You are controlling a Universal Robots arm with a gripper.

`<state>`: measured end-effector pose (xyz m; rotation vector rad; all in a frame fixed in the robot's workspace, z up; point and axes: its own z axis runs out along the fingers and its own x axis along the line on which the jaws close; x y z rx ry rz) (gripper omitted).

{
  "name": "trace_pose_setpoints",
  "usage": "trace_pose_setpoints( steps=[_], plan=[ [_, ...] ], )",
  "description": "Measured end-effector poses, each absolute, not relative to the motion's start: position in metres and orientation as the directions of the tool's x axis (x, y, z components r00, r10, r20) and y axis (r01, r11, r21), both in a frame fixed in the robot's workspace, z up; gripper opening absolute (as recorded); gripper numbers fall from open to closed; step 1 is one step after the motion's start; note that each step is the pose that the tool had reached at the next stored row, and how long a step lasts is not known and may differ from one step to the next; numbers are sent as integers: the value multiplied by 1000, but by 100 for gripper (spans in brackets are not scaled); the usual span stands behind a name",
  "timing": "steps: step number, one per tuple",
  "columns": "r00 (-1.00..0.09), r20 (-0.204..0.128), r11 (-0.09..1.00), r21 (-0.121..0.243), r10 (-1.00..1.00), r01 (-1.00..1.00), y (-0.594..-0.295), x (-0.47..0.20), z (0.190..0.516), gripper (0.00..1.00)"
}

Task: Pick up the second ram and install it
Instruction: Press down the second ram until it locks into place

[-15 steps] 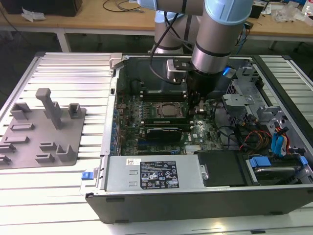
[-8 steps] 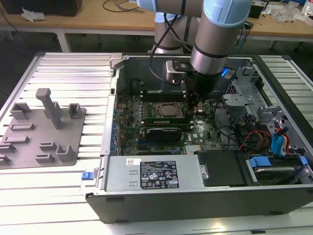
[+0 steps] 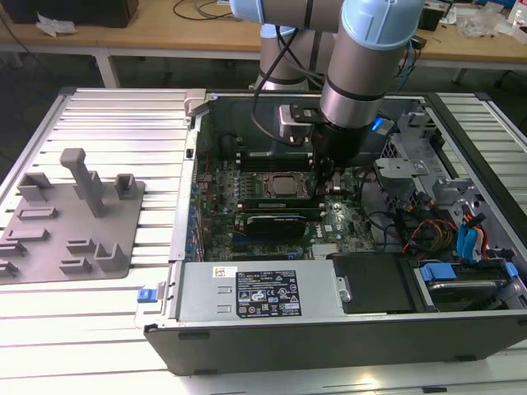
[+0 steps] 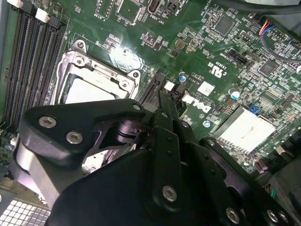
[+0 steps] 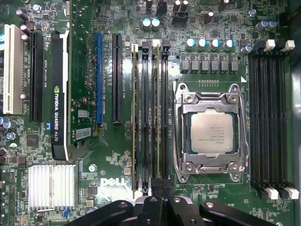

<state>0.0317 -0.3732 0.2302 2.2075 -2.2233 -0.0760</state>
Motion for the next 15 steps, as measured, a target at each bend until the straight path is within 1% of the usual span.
trace_pose_setpoints(
  steps=[5,9,15],
  plan=[
    [-8,-29,7,40,-1000,-999,-373,32,229,8],
    [-8,-29,7,40,-1000,-999,-373,32,241,8],
    [-8,-28,6,40,-1000,-999,-373,27,242,8]
  ],
)
